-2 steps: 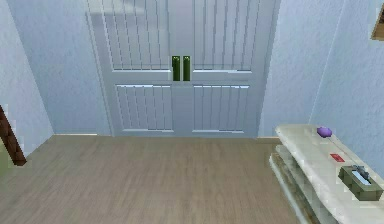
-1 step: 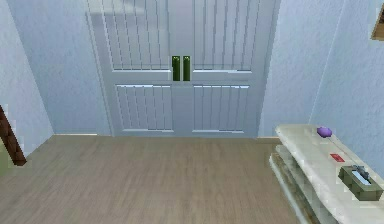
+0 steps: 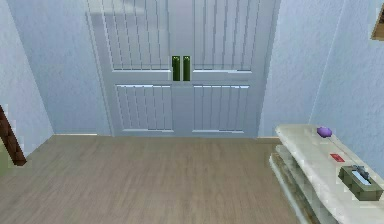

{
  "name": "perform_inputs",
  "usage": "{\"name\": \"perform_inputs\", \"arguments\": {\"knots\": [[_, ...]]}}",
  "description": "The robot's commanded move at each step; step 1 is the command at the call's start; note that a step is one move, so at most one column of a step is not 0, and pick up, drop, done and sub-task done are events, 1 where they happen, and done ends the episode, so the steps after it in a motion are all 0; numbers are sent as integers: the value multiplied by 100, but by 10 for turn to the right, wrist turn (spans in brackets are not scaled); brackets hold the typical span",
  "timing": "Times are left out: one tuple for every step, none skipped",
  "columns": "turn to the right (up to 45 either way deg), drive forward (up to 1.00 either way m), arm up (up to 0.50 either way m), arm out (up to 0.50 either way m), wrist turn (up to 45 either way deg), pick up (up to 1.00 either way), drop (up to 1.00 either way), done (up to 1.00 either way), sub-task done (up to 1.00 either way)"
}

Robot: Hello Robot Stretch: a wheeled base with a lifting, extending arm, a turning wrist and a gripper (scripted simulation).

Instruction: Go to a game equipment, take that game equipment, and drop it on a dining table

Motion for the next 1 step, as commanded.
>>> {"name": "perform_inputs", "arguments": {"knots": [[0, 0, 0, 0, 450, 0, 0, 0, 0]]}}
